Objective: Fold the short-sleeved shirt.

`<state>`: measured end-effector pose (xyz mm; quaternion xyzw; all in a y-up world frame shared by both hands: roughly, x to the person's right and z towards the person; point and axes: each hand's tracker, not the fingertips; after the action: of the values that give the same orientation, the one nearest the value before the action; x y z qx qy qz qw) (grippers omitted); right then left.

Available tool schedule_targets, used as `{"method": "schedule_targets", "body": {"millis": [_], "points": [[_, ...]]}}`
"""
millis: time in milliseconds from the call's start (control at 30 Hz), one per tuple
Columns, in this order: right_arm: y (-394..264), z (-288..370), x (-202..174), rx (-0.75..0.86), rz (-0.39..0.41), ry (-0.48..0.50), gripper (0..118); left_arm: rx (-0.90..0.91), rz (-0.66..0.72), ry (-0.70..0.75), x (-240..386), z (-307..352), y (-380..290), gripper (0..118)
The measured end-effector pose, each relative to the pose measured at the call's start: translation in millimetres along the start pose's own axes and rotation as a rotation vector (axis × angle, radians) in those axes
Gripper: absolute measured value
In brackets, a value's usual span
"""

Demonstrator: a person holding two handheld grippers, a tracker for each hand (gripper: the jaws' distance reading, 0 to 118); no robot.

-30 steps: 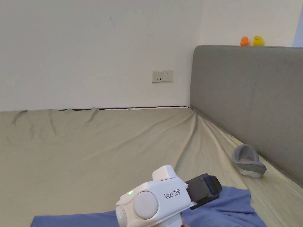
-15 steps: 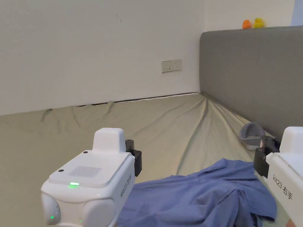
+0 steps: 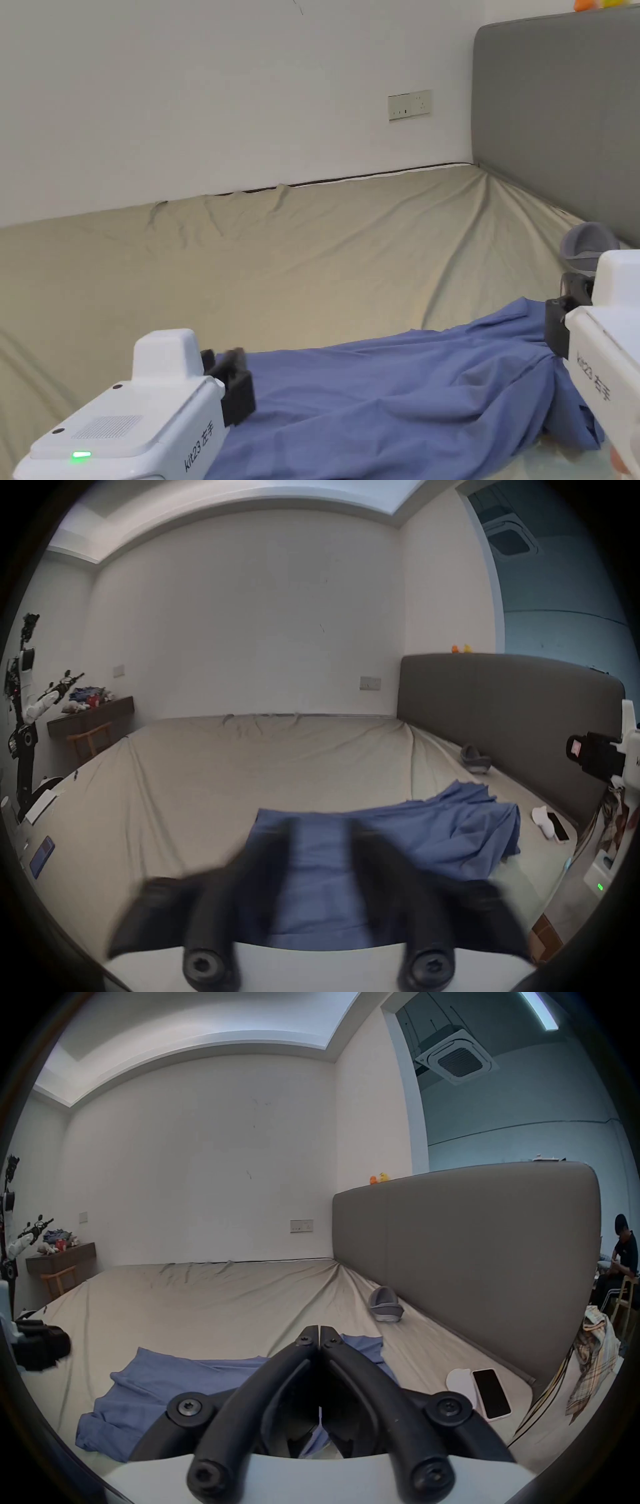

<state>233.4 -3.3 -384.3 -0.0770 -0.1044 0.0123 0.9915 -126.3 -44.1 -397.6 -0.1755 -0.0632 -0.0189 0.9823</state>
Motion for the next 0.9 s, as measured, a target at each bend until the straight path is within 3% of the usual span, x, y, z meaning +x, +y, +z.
{"method": "schedule_targets", "body": {"millis": [33,67,133,267,467,600,667,833,900], "points": [[-1,-1,0,0.003,0.002,0.008,0,-0.028,0.007,-0.014,-3,-6,-2,86],[-3,-1,1,-0.004,0.001,0.020,0,-0.066,0.023,-0.021,-7,-13,-8,117],[-6,-3,1,-0.008,0.026,0.032,0,-0.066,0.032,-0.023,-19,-15,-21,111],[-15,-12,-1,-0.026,0.027,0.061,0,-0.221,0.047,0.026,-33,-55,-29,113],[-39,-40,-4,-0.085,0.058,0.074,0,-0.238,0.036,0.067,-56,-155,-10,113],[-54,-70,1,-0.134,0.019,0.060,0,-0.268,0.049,0.085,-72,-239,-11,112],[-61,-83,5,-0.204,-0.025,0.042,0,-0.373,0.058,0.082,-77,-276,-16,111],[-66,-110,12,-0.189,-0.013,0.033,0,-0.507,-0.135,0.157,-71,-327,-38,107],[-63,-115,15,-0.190,-0.008,0.040,0,-0.430,-0.038,0.125,-73,-318,-37,104]]}}
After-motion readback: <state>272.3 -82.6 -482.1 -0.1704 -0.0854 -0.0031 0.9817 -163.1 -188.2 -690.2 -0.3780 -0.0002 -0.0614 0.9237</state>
